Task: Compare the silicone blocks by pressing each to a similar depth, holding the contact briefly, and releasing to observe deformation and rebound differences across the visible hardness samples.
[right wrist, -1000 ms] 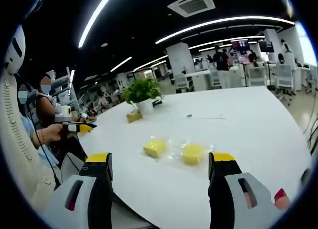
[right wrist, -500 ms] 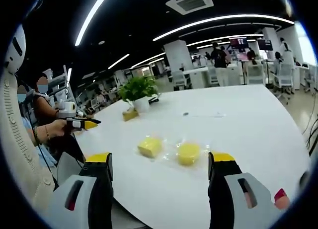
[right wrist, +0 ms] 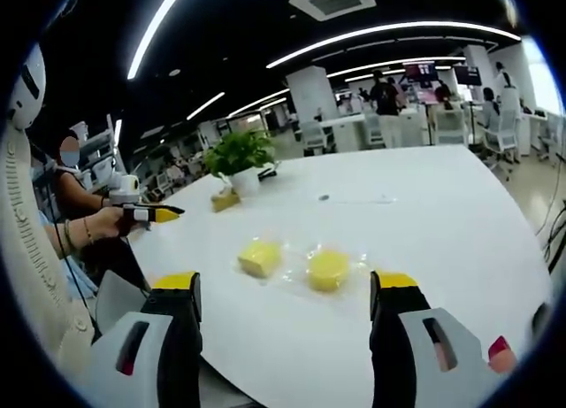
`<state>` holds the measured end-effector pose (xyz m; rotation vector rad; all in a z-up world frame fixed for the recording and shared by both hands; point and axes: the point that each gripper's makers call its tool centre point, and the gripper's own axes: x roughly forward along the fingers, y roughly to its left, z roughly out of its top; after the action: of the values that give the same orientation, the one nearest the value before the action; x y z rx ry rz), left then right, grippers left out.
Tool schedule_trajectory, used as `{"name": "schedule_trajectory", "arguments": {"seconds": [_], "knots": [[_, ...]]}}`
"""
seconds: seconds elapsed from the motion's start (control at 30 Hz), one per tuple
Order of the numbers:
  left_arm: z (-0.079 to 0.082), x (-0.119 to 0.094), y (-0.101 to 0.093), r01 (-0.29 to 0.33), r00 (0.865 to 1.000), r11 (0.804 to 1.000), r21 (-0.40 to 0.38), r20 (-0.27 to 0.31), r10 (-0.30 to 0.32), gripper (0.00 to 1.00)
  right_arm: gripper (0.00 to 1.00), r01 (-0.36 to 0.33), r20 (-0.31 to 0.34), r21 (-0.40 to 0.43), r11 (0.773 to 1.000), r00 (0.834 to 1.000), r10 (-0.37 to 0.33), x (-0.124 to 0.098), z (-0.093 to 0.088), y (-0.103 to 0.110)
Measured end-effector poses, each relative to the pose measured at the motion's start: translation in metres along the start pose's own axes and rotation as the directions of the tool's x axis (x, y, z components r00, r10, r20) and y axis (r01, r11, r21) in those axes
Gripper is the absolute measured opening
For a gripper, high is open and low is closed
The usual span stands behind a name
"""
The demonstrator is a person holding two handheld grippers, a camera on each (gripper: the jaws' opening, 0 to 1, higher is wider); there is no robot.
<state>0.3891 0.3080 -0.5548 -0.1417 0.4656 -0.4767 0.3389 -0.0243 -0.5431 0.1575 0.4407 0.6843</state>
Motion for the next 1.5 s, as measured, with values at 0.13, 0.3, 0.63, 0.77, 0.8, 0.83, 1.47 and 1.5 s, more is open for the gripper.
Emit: {"name": "schedule_trajectory", "arguments": {"seconds": [0.13, 0.3, 0.63, 0.77, 0.8, 0.83, 1.47, 1.5], "knots": [[-0.002, 0.01, 0.002, 0.015, 1.0, 1.0, -0.007, -0.017, -0.015, 0.6, 0.72, 0.002, -0.008, 0.005, 1.0, 1.0, -0.002, 0.003, -0.001, -0.001], [-0.004, 0.019, 0.007, 0.025, 0.999, 0.999, -0.038, -0.022, -0.026, 0.6, 0.72, 0.004, -0.015, 0.008, 1.0, 1.0, -0.004, 0.006, -0.002, -0.002], [-0.014, 0.038, 0.017, 0.056, 0.997, 0.994, -0.089, -0.048, -0.06, 0.6, 0.72, 0.013, -0.048, 0.009, 1.0, 0.999, -0.013, 0.011, -0.008, -0.007], [-0.018, 0.046, 0.022, 0.061, 0.996, 0.993, -0.098, -0.062, -0.068, 0.6, 0.72, 0.015, -0.058, 0.012, 1.0, 0.998, -0.015, 0.013, -0.011, -0.008], [-0.019, 0.048, 0.023, 0.064, 0.995, 0.993, -0.103, -0.064, -0.071, 0.59, 0.72, 0.016, -0.061, 0.012, 1.0, 0.998, -0.015, 0.014, -0.011, -0.009], [-0.02, 0.049, 0.024, 0.066, 0.995, 0.992, -0.108, -0.064, -0.073, 0.59, 0.72, 0.017, -0.064, 0.013, 1.0, 0.998, -0.016, 0.014, -0.012, -0.009], [-0.044, 0.093, 0.043, 0.109, 0.986, 0.964, -0.243, -0.094, -0.135, 0.58, 0.71, 0.035, -0.13, 0.016, 0.999, 0.991, -0.033, 0.022, -0.022, -0.015], [-0.046, 0.096, 0.043, 0.112, 0.985, 0.962, -0.249, -0.099, -0.141, 0.58, 0.71, 0.036, -0.134, 0.014, 0.999, 0.99, -0.034, 0.022, -0.023, -0.016]]}}
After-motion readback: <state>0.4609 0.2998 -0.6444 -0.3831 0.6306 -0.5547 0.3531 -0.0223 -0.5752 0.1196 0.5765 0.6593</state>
